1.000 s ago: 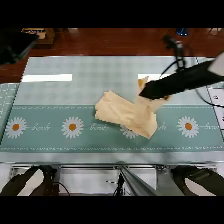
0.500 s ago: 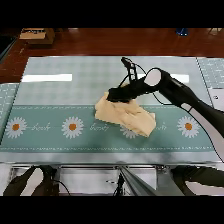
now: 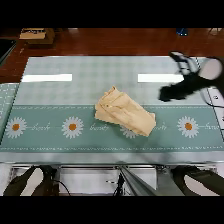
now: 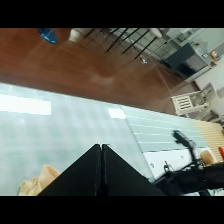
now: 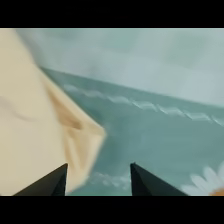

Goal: Fold the shirts.

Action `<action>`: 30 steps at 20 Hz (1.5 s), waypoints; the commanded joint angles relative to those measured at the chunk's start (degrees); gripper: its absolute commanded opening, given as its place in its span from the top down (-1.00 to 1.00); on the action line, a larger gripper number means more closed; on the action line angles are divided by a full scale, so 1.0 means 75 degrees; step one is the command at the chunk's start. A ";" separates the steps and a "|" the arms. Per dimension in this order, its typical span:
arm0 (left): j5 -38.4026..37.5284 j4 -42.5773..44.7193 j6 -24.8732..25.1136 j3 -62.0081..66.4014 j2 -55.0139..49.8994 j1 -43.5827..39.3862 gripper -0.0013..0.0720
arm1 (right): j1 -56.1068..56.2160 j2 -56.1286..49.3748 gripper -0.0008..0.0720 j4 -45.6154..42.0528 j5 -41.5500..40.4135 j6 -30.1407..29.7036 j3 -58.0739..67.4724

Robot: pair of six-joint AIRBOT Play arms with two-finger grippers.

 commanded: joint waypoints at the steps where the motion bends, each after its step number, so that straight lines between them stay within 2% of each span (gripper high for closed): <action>1: 0.0032 0.0466 0.0006 0.0000 -0.0012 0.0003 0.92 | -0.2393 0.1626 -0.40 0.0376 0.0280 -0.0178 -0.2104; 2: 0.0035 0.0469 0.0006 0.0000 -0.0026 0.0003 0.92 | -0.2900 0.1955 -0.54 0.1437 0.0064 -0.0446 -0.2946; 5: 0.0035 0.0469 0.0003 0.0000 -0.0044 0.0003 0.92 | -0.3450 0.2381 -0.66 0.4663 -0.1078 -0.1288 -0.5272; 8: 0.0009 0.0466 -0.0006 0.0000 -0.0044 0.0000 0.92 | -0.2935 0.2375 -0.66 0.6816 -0.2521 -0.1725 -0.6554; 11: -0.0044 0.0466 -0.0175 0.0000 -0.0044 0.0000 0.92 | -0.1658 0.2372 -0.66 0.7405 -0.4030 -0.1580 -0.6869; 14: -0.0047 0.0463 -0.0175 0.0000 -0.0044 0.0000 0.92 | -0.0230 0.2279 -0.65 0.7577 -0.5627 -0.0338 -0.6869; 17: -0.0047 0.0463 -0.0198 0.0000 -0.0035 0.0000 0.92 | 0.0676 0.1504 -0.64 0.7743 -0.6161 -0.0108 -0.6866; 18: -0.0047 0.0463 -0.0198 0.0000 -0.0035 0.0000 0.92 | 0.0839 0.1265 -0.42 0.7944 -0.6344 -0.0251 -0.6866; 19: -0.0047 0.0463 -0.0198 0.0000 -0.0035 0.0000 0.92 | 0.0886 0.1151 0.19 0.8166 -0.6446 -0.0440 -0.6825; 20: -0.0044 0.0463 -0.0198 0.0000 -0.0035 0.0000 0.92 | 0.0871 0.1201 0.84 0.8396 -0.6385 -0.0624 -0.6712; 22: -0.0044 0.0463 -0.0195 0.0000 -0.0035 0.0000 0.92 | 0.0723 0.1658 0.87 0.8413 -0.5933 -0.1445 -0.6169; 24: -0.0015 0.0472 -0.0189 0.0000 -0.0038 0.0000 0.92 | 0.0335 0.2404 0.87 0.8026 -0.5152 -0.1655 -0.5330; 25: 0.0035 0.0525 -0.0187 0.0000 -0.0047 0.0000 0.92 | 0.0023 0.2824 0.87 0.7740 -0.4739 -0.1457 -0.4811; 27: 0.0076 0.0632 -0.0166 -0.0003 -0.0105 0.0000 0.92 | -0.0758 0.3462 0.87 0.6936 -0.3716 -0.0501 -0.3698; 30: 0.0169 0.0673 -0.0163 -0.0003 -0.0286 -0.0102 0.92 | -0.2157 0.3838 0.87 0.4517 -0.0772 0.0382 -0.1367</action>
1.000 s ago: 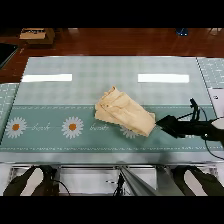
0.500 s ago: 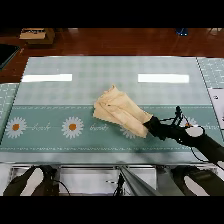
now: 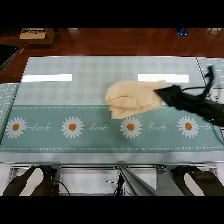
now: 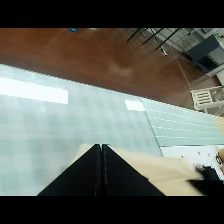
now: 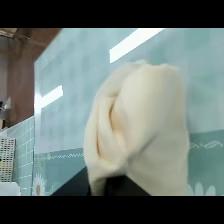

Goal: Fold the shirts.

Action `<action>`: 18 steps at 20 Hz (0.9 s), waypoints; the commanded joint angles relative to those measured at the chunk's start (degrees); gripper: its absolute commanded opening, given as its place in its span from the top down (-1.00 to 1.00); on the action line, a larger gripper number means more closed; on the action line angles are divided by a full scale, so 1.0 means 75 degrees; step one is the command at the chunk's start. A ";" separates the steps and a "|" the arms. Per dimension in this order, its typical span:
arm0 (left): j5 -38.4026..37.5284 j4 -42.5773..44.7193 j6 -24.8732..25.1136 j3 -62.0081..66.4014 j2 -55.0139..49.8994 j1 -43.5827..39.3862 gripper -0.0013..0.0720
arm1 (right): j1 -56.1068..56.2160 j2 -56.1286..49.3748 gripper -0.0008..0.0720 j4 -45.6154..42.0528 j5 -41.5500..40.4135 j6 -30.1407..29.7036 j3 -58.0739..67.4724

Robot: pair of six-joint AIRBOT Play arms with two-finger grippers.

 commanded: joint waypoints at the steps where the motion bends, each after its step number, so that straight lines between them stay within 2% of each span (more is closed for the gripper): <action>1: 0.0160 0.0090 0.0012 -0.0003 -0.0207 -0.0122 0.92 | -0.1533 0.0498 0.87 -0.2777 0.3281 0.0921 0.2512; 4: 0.0187 0.0090 0.0047 -0.0003 -0.0481 -0.0283 0.92 | -0.2932 0.0498 0.87 -0.4759 0.4482 0.0807 0.3733; 8: 0.0201 0.0090 0.0125 -0.0003 -0.0778 -0.0294 0.92 | -0.4380 0.0414 0.88 -0.7032 0.5391 0.0391 0.3829; 13: 0.0463 0.0090 0.0163 0.0000 -0.1026 -0.0291 0.92 | -0.4605 -0.0140 0.87 -0.8900 0.6274 0.0516 0.3829; 17: 0.0562 0.0087 0.0475 0.0000 -0.1090 -0.0291 0.92 | -0.4645 -0.0335 0.88 -1.0733 0.7175 0.0892 0.3418; 18: 0.0562 0.0090 0.0498 0.0000 -0.1096 -0.0291 0.92 | -0.4817 -0.0309 0.87 -1.0824 0.7373 0.0912 0.3182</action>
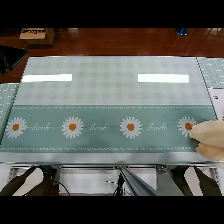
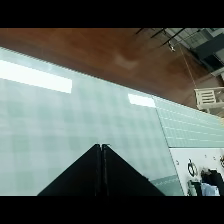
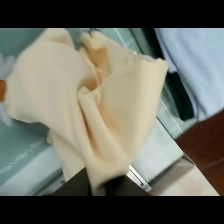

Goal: Fold the shirts.

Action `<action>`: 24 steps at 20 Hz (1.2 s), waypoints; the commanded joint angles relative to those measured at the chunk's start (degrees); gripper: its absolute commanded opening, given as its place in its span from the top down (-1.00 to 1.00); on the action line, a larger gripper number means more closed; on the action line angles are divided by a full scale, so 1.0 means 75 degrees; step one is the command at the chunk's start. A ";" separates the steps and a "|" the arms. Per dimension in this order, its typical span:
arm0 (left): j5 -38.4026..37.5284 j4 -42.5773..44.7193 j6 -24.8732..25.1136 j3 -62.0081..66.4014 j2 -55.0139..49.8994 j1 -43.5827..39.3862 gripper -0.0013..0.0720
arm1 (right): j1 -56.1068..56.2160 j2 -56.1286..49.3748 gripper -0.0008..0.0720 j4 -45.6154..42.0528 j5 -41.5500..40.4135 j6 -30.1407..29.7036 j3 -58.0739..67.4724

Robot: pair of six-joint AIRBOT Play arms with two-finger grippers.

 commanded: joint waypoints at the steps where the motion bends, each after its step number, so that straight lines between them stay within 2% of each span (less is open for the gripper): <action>1: 0.0076 0.0000 0.0259 0.0000 -0.0058 -0.0006 0.92 | -0.0455 0.0017 0.88 -0.1227 0.0810 0.0274 -0.0592; 5: 0.0216 0.0003 0.0408 0.0000 -0.0114 -0.0006 0.92 | -0.1953 0.0609 0.87 -0.1641 0.0729 0.0201 -0.1836; 10: 0.0475 0.0000 0.0408 0.0000 -0.0114 0.0265 0.92 | -0.3832 0.1239 0.87 -0.1588 0.0128 -0.0915 -0.3136; 16: 0.0918 -0.0003 0.0571 0.0003 -0.0114 0.0437 0.92 | -0.4258 0.1189 0.77 -0.2853 -0.1137 -0.1475 -0.3381; 19: 0.1058 -0.0003 0.0664 0.0003 -0.0114 0.0466 0.92 | -0.4258 0.1189 0.77 -0.3066 -0.1247 -0.1550 -0.3561; 20: 0.1096 -0.0003 0.0664 0.0003 -0.0114 0.0504 0.92 | -0.4261 0.1189 0.70 -0.3063 -0.1198 -0.1478 -0.3716; 21: 0.1110 -0.0003 0.0664 0.0003 -0.0114 0.0533 0.92 | -0.4258 0.1189 0.26 -0.3072 -0.1198 -0.1361 -0.3864; 22: 0.1102 0.0000 0.0664 0.0003 -0.0114 0.0577 0.92 | -0.4261 0.1189 -0.07 -0.3127 -0.1230 -0.1358 -0.3972; 23: 0.1107 0.0003 0.0664 0.0003 -0.0114 0.0580 0.92 | -0.4261 0.1189 -0.21 -0.3156 -0.1317 -0.1352 -0.4016; 24: 0.1107 0.0003 0.0664 0.0003 -0.0122 0.0580 0.92 | -0.4258 0.1189 -0.22 -0.3220 -0.1489 -0.1320 -0.4013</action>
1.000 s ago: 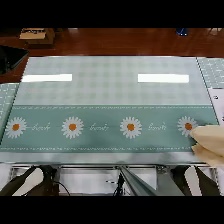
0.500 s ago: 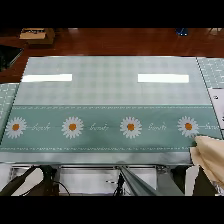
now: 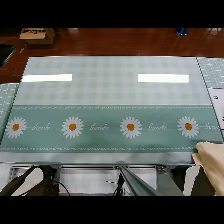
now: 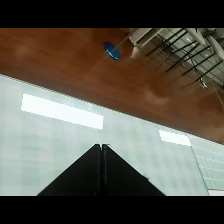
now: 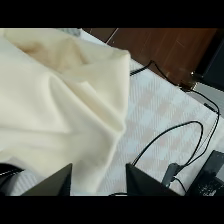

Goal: Fold the shirts.

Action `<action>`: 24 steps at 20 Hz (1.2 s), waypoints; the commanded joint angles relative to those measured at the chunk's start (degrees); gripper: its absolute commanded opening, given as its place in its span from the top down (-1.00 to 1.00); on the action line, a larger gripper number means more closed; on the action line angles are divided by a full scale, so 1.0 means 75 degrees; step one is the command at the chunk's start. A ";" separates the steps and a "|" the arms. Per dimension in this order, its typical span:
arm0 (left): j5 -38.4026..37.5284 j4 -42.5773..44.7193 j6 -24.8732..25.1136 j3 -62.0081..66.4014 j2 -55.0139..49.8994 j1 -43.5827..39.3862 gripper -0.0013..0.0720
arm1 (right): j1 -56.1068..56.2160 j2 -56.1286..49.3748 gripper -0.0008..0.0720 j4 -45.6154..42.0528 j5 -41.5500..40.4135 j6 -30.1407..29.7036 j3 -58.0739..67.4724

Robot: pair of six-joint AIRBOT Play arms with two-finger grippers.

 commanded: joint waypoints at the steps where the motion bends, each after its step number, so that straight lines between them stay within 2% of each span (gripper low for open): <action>1: 0.0047 0.0009 0.0035 0.0000 -0.0020 0.0041 0.92 | -0.0015 0.0006 -0.22 -0.0259 -0.0455 0.0227 -0.0163; 2: 0.0003 0.0009 0.0087 0.0000 -0.0029 0.0032 0.91 | -0.0012 0.0006 -0.22 -0.0146 -0.0752 0.0417 -0.0108; 3: -0.0178 0.0006 0.0434 0.0003 -0.0044 0.0012 0.91 | -0.0003 0.0006 -0.22 0.0408 -0.1314 0.0653 0.0067; 4: -0.0431 0.0009 0.0877 0.0000 -0.0061 -0.0082 0.83 | 0.0058 0.0006 -0.22 0.1343 -0.1982 0.0644 0.0356; 5: -0.0635 0.0003 0.1166 0.0000 -0.0087 -0.0254 0.71 | 0.0265 0.0006 -0.22 0.2655 -0.2792 0.0370 0.0799; 6: -0.0740 0.0003 0.1413 0.0003 -0.0105 -0.0472 0.70 | 0.0586 0.0003 -0.21 0.4057 -0.3625 -0.0172 0.1274; 7: -0.0761 0.0009 0.1816 0.0003 -0.0105 -0.0787 0.63 | 0.1102 -0.0076 0.01 0.5590 -0.4368 -0.0507 0.1827; 9: -0.0484 0.0082 0.2600 0.0009 -0.0102 -0.1574 0.63 | 0.2567 -0.0557 0.04 0.7787 -0.4747 -0.1014 0.2868; 11: 0.0411 0.0979 0.2471 0.0009 -0.0105 -0.2544 0.63 | 0.4310 -0.1227 0.04 0.8125 -0.4488 -0.1052 0.3538; 12: 0.0769 0.1781 0.2008 0.0009 -0.0108 -0.3037 0.10 | 0.5082 -0.1553 -0.01 0.8008 -0.4342 -0.0985 0.3695; 13: 0.1067 0.2847 0.0877 0.0009 -0.0146 -0.3532 -0.56 | 0.5796 -0.1909 -0.20 0.7801 -0.4170 -0.0647 0.3774; 14: 0.1128 0.3879 -0.0134 0.0009 -0.0201 -0.3893 -0.59 | 0.6330 -0.2226 -0.38 0.7615 -0.3990 -0.0166 0.3780; 16: 0.1011 0.5802 -0.2049 0.0009 -0.0338 -0.4546 -0.59 | 0.7055 -0.2917 -0.39 0.7405 -0.3206 0.0108 0.3780; 18: 0.0679 0.7026 -0.3101 0.0009 -0.0536 -0.5071 -0.58 | 0.7525 -0.3576 -0.39 0.6869 -0.1953 0.0114 0.3780; 21: -0.0061 0.7708 -0.3550 0.0006 -0.0831 -0.5560 -0.57 | 0.8008 -0.4121 -0.39 0.5473 -0.0691 0.0082 0.3780; 22: -0.0189 0.7804 -0.3550 0.0006 -0.0895 -0.5648 -0.57 | 0.8058 -0.4127 -0.39 0.5222 -0.0641 0.0082 0.3780; 23: -0.0210 0.7915 -0.3669 0.0006 -0.0935 -0.5657 -0.41 | 0.8055 -0.4086 -0.39 0.5147 -0.0685 0.0079 0.3780; 24: -0.0210 0.8145 -0.4013 0.0006 -0.0953 -0.5657 -0.38 | 0.8055 -0.4036 -0.39 0.5144 -0.0854 0.0082 0.3780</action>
